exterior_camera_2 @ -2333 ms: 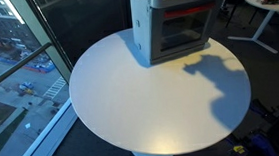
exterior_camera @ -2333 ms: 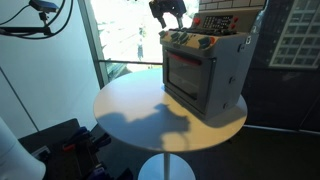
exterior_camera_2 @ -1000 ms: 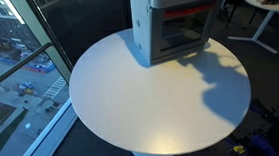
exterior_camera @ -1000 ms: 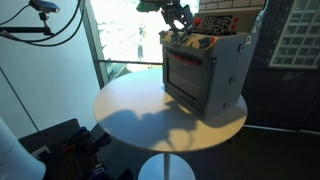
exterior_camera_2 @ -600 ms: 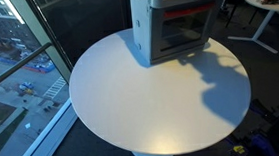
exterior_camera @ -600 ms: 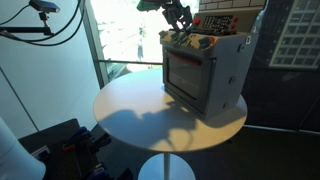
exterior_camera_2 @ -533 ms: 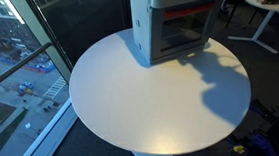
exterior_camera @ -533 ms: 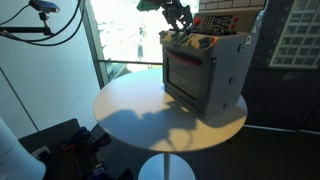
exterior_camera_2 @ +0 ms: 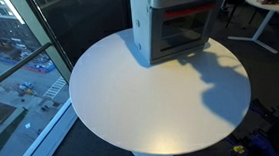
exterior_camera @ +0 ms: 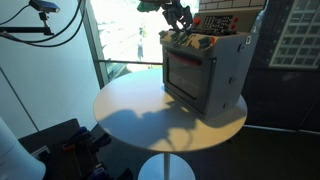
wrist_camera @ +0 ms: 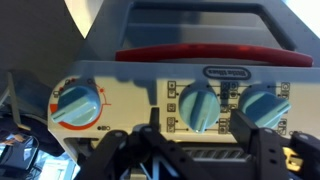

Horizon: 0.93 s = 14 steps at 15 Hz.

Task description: Turn the third knob from the left to the right and then turn the knob on the right to the left

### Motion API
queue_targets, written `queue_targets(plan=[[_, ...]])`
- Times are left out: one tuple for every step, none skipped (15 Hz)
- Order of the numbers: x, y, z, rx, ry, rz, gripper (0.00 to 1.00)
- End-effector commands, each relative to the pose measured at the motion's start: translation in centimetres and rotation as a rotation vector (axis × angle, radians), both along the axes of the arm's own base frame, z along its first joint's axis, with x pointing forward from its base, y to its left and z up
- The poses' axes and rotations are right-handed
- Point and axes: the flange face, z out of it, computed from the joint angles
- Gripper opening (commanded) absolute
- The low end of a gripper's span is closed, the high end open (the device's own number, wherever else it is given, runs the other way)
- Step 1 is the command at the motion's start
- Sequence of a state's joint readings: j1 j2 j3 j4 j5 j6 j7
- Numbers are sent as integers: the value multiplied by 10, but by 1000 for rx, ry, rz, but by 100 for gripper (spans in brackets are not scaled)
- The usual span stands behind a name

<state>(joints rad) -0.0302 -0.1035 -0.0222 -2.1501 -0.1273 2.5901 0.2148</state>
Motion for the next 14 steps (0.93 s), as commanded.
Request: queue_targets(plan=[[7, 0, 3, -15, -15, -17, 73], [7, 0, 3, -15, -14, -17, 73], [7, 0, 2, -15, -13, -17, 62], [7, 0, 2, -16, -13, -17, 49], [7, 1, 2, -16, -13, -17, 44], [7, 1, 2, -16, -12, -17, 34], [7, 1, 2, -17, -12, -16, 26], [7, 2, 2, -16, -13, -16, 17], [7, 2, 3, -16, -14, -15, 9], [8, 4, 3, -16, -15, -15, 5], [8, 6, 3, -16, -15, -15, 3], [8, 6, 3, -17, -16, -18, 2], [8, 6, 3, -19, -15, -19, 6], [7, 6, 3, -19, -16, -20, 6]])
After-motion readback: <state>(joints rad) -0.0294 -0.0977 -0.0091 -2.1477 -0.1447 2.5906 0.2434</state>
